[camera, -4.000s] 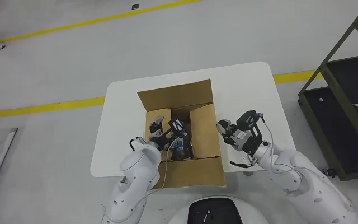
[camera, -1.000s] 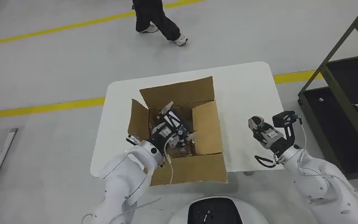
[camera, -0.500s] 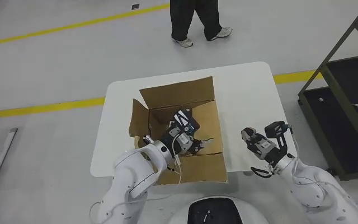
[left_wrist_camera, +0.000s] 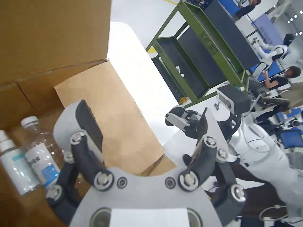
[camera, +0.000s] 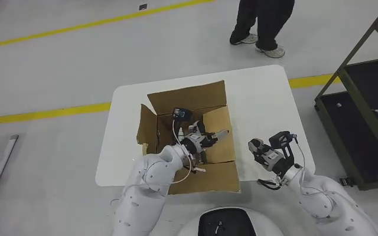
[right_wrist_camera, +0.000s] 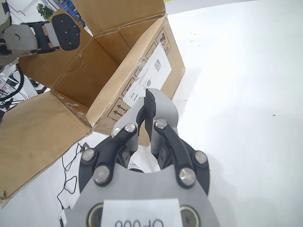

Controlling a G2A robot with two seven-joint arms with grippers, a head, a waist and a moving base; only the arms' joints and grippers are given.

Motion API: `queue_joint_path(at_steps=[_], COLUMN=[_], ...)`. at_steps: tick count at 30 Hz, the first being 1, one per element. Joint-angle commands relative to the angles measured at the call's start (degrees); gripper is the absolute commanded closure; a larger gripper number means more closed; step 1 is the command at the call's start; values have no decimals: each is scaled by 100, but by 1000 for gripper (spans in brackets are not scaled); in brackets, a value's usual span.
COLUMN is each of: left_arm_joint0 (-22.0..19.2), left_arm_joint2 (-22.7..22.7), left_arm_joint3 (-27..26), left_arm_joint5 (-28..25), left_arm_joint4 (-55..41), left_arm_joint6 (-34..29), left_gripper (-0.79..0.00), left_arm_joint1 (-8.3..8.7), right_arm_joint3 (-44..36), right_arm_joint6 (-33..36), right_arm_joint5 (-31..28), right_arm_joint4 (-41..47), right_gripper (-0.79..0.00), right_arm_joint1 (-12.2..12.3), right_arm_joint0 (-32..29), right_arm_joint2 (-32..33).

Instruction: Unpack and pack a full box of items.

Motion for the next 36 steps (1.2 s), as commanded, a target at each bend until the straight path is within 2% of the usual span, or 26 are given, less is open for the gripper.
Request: queue_joint_path(at_steps=[1,13,17,23,28,36], left_arm_joint0=[-52,-57,50,15,5,-51], left_arm_joint2=[-6,-15,59,-12,-89,63], left_arm_joint3=[264,299,589,1037,1115,1374], left_arm_joint5=[191,261,106,518,662,761], left_arm_joint4=[-364,-521,-875,-1033,-1106,-1515], left_arm_joint6=[1,27,-40,12,244,-45], left_gripper=[-785,-785,-785,-785,-785,-785], left_arm_joint1=[-26,-36,-45,-44,-44,-73], right_arm_joint3=[29,54,118,241,314,359], right_arm_joint6=[-1,-17,18,17,-6,41], right_arm_joint5=[14,38,37,81,101,57], right_arm_joint4=[-13,35,5,-73,-112,-52], right_gripper=[0,0,0,0,0,0], right_arm_joint1=[-6,-22,-40,-66,-81,-92], right_arm_joint0=[20,55,159,269,294,322], right_arm_joint2=[-40,-93,-221,-383,-466,-513])
